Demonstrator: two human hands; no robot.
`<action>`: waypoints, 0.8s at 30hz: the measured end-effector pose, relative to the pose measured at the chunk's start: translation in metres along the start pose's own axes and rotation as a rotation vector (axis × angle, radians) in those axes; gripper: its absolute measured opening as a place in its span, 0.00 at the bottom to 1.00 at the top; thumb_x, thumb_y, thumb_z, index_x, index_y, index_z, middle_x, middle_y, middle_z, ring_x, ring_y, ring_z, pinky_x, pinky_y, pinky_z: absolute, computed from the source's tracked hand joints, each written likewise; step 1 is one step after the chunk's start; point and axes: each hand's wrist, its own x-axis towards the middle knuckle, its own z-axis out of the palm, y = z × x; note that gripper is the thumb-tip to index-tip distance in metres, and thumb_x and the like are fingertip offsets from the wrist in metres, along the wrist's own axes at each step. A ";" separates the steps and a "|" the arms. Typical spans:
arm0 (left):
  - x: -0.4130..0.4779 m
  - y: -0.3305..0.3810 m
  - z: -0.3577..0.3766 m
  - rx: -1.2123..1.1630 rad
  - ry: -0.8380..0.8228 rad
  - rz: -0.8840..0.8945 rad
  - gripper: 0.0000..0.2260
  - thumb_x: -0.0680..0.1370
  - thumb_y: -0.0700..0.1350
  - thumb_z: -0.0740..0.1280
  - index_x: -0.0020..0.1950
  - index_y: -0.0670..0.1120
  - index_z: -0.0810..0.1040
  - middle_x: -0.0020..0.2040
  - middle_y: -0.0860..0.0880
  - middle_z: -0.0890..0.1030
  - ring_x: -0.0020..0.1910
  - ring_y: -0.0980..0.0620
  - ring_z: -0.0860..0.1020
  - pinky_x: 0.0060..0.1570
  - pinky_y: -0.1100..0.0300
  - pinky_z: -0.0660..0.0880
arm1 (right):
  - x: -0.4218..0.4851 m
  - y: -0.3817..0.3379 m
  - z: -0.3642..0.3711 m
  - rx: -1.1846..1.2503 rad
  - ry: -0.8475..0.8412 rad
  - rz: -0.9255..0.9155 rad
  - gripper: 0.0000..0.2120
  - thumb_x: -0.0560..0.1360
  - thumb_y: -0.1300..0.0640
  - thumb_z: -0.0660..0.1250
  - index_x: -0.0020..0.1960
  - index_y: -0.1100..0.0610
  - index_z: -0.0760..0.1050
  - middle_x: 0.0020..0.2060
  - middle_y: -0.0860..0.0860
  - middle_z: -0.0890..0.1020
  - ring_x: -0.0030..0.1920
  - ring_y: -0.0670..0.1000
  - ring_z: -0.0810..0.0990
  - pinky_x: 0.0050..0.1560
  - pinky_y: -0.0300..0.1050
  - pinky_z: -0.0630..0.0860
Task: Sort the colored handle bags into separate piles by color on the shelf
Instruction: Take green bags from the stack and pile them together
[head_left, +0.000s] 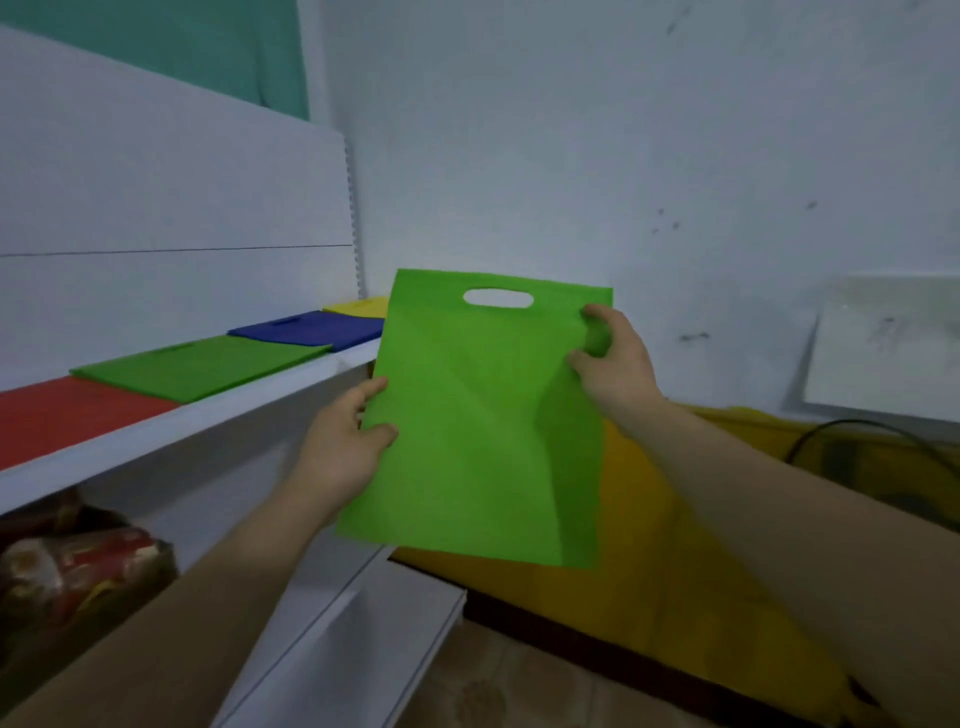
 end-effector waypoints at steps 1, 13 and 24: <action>0.001 0.000 0.016 -0.012 -0.037 -0.018 0.26 0.74 0.32 0.66 0.70 0.47 0.69 0.58 0.47 0.77 0.44 0.57 0.78 0.39 0.70 0.74 | 0.001 0.010 -0.013 -0.029 0.018 0.005 0.24 0.74 0.65 0.66 0.66 0.47 0.69 0.51 0.51 0.78 0.37 0.50 0.78 0.36 0.41 0.76; 0.068 -0.022 0.147 -0.075 -0.343 0.010 0.28 0.74 0.31 0.68 0.72 0.47 0.67 0.60 0.49 0.75 0.53 0.52 0.77 0.49 0.60 0.73 | 0.038 0.094 -0.086 -0.189 0.222 0.128 0.24 0.75 0.66 0.63 0.67 0.48 0.69 0.48 0.50 0.75 0.32 0.48 0.74 0.30 0.38 0.73; 0.211 -0.043 0.183 -0.144 -0.394 0.066 0.28 0.74 0.30 0.66 0.72 0.47 0.66 0.62 0.45 0.77 0.48 0.50 0.79 0.42 0.63 0.75 | 0.149 0.102 -0.050 -0.204 0.357 0.116 0.24 0.74 0.65 0.64 0.66 0.47 0.69 0.49 0.51 0.76 0.35 0.50 0.77 0.35 0.42 0.76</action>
